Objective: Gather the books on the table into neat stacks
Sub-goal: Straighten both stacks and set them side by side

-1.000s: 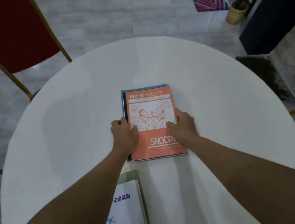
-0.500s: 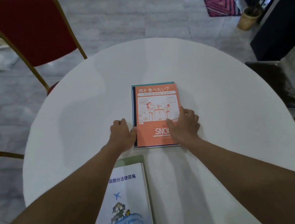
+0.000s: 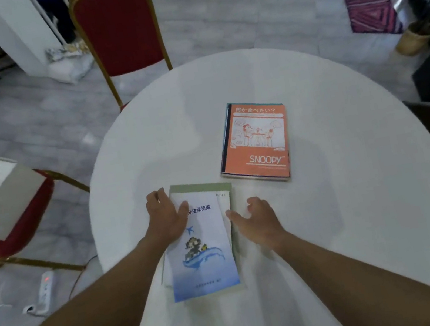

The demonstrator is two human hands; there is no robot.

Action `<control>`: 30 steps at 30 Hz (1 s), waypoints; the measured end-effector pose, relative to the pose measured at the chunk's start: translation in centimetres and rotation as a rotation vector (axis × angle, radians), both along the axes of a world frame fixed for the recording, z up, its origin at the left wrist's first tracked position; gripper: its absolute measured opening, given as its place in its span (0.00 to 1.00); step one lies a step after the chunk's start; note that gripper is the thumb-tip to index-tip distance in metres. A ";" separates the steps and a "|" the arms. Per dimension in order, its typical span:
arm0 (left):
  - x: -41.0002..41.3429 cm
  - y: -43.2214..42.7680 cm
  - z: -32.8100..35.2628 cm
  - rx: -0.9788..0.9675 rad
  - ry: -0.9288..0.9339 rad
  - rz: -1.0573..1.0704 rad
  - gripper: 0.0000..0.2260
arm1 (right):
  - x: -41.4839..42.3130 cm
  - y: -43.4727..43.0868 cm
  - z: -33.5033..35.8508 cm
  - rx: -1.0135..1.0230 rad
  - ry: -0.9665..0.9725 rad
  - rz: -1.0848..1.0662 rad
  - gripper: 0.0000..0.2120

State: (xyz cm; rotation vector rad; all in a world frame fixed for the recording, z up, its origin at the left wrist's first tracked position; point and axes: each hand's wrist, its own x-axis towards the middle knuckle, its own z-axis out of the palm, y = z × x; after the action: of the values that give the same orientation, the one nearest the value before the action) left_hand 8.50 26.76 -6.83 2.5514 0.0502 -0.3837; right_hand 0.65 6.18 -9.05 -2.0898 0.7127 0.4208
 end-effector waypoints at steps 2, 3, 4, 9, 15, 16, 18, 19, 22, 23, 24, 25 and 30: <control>-1.1 0.7 -0.4 -0.019 0.010 0.017 0.34 | -1.1 0.9 -0.2 0.005 0.013 0.033 0.40; -1.6 1.0 -0.6 -0.007 0.022 0.039 0.36 | -1.5 1.2 -0.3 0.017 0.015 0.041 0.40; -2.1 1.4 -0.9 0.016 0.047 0.067 0.36 | -1.9 1.5 -0.4 0.033 0.017 0.046 0.41; -3.8 2.8 -2.0 0.082 0.230 0.096 0.31 | -2.8 2.3 -0.6 0.050 0.044 0.108 0.41; -3.0 1.6 -2.2 0.140 0.257 0.048 0.38 | -2.7 2.8 -0.2 0.064 0.063 0.134 0.28; -3.0 1.5 -2.4 0.140 0.275 0.072 0.38 | -2.6 2.8 -0.1 0.063 0.072 0.141 0.27; -3.0 1.4 -2.4 0.095 0.320 0.157 0.37 | -2.4 3.0 0.1 0.068 0.082 0.136 0.25; -3.0 1.5 -2.4 0.057 0.338 0.205 0.35 | -2.3 3.1 0.1 0.072 0.084 0.125 0.24; -2.9 1.7 -2.2 -0.067 0.374 0.298 0.31 | -2.0 3.6 0.1 0.101 0.096 0.055 0.25; -3.0 1.8 -2.0 -0.124 0.389 0.331 0.32 | -1.9 3.8 0.0 0.131 0.104 0.019 0.25; -3.0 1.8 -1.8 -0.184 0.403 0.364 0.34 | -1.7 3.9 -0.2 0.169 0.115 -0.017 0.25; -3.1 1.9 -1.8 -0.238 0.409 0.395 0.34 | -1.6 4.0 -0.3 0.204 0.133 -0.046 0.26; -3.2 1.5 -1.4 -0.406 0.358 0.461 0.24 | -1.4 3.9 -0.1 0.250 0.178 -0.121 0.36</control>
State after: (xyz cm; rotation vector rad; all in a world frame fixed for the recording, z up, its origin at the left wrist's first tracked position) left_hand 5.26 28.24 -8.27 1.9694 0.6152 -0.5903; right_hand -0.71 10.12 -9.15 -1.7801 0.8405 0.6014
